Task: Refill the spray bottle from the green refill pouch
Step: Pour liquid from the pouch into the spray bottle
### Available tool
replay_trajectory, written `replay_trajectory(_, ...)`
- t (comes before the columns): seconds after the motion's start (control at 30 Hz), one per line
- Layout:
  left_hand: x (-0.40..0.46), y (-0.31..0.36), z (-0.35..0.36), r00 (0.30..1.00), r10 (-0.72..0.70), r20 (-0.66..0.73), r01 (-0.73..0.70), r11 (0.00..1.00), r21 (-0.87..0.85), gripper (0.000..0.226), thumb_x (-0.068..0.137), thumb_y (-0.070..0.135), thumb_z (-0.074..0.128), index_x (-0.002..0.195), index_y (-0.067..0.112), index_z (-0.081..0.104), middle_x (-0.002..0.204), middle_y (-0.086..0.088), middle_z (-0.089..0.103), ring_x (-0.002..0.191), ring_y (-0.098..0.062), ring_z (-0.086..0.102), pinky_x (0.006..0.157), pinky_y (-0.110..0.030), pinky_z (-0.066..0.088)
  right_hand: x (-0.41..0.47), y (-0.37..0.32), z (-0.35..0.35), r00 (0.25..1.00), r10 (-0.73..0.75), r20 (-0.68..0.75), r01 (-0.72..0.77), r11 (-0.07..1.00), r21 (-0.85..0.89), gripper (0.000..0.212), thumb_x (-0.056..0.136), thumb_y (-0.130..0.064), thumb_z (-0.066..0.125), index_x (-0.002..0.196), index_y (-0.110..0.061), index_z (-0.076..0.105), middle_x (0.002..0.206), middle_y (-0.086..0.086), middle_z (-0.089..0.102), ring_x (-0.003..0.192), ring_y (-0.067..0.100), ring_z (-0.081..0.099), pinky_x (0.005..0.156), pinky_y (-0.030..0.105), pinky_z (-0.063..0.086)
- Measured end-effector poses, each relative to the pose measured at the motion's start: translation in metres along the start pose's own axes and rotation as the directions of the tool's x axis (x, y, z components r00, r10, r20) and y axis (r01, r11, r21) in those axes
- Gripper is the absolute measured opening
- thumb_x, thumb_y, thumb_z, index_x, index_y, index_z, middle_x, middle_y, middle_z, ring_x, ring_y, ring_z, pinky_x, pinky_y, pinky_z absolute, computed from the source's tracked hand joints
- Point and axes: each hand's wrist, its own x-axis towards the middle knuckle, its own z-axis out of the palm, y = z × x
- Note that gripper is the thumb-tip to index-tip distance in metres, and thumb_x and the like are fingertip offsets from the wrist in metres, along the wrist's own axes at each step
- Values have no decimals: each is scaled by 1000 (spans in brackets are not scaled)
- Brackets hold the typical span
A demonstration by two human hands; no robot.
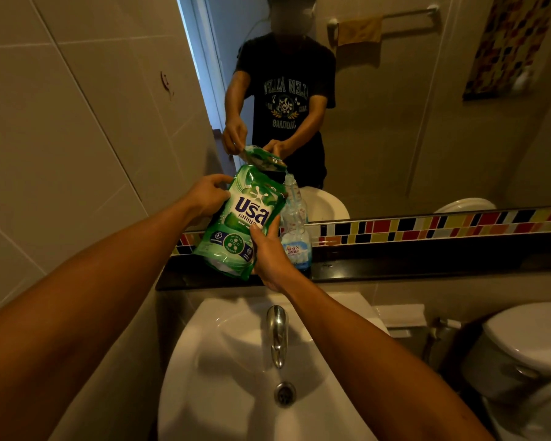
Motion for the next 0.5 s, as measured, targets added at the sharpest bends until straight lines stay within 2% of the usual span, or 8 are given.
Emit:
replay_trajectory(0.13,1,-17,11,1000,-15,-1,15,998,-58,40,98,2,48,137,12,51,116,-17,62,88,-22,64,61,-26,52,1,6,-12,1000,-22,-17,20,995,-98,82,109,-17,46,161,-46,-10,154,11,50,130,32,60,103,60,53)
replay_trajectory(0.2,-1,-24,17,999,-33,-19,31,995,-99,40,97,3,49,136,11,51,114,-15,62,91,-23,64,64,-30,54,2,9,-19,1000,-21,-21,17,989,-144,85,109,-18,46,160,-42,-17,159,10,44,128,28,59,97,50,57)
replay_trajectory(0.27,1,-33,23,998,-52,-32,48,992,-121,36,96,5,50,132,10,54,111,-14,65,95,-29,66,74,-41,58,2,11,-26,999,-22,-29,16,979,-206,87,109,-19,48,160,-40,-20,161,9,39,123,23,57,88,37,58)
replay_trajectory(0.33,0,-44,29,996,-86,-31,81,985,-153,29,95,6,50,122,11,60,108,-14,68,94,-31,67,79,-46,59,1,15,-33,999,-27,-29,18,961,-275,90,108,-23,50,159,-41,-22,164,8,35,124,23,55,95,41,56)
replay_trajectory(0.4,1,-55,37,993,-120,-22,112,970,-216,22,94,8,50,111,11,64,102,-15,70,85,-29,66,75,-47,58,0,16,-40,1000,-29,-8,25,942,-336,91,108,-25,49,158,-43,-25,167,9,29,133,27,51,106,51,50)
replay_trajectory(0.5,-1,-65,52,986,-168,3,159,931,-329,17,98,8,48,99,17,62,93,-8,67,78,-20,63,63,-34,55,0,17,-51,999,-46,17,49,908,-415,90,110,-22,47,158,-40,-27,170,8,24,141,28,45,109,51,46)
